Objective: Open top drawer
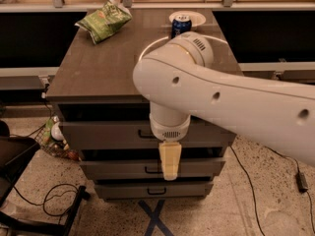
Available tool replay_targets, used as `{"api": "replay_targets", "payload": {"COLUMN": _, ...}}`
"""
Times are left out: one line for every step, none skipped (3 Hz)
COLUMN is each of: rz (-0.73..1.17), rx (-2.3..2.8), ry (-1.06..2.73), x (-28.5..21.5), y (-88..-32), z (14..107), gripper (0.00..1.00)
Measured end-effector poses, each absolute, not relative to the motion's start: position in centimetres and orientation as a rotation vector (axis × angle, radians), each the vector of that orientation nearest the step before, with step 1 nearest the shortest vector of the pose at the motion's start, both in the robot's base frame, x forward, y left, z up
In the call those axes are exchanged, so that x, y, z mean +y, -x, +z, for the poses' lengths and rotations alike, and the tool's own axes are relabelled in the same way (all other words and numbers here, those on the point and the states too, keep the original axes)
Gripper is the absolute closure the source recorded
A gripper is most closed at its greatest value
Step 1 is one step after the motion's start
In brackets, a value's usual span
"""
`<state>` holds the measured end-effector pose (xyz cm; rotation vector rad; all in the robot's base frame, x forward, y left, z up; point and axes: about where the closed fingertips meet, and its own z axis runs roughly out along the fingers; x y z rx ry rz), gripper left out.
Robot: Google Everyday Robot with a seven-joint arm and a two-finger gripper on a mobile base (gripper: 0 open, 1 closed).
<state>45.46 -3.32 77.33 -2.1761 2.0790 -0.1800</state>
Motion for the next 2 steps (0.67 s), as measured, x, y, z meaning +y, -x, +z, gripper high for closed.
{"api": "replay_targets", "payload": {"rz": -0.113, "rx": 2.103, "ry": 2.214, "x": -1.6, "y": -46.3, "z": 74.2, "gripper": 0.00}}
{"api": "replay_targets", "payload": {"rz": -0.061, "rx": 2.115, "ry": 2.235, "x": -0.6, "y": -47.0, "z": 72.0, "gripper": 0.00}}
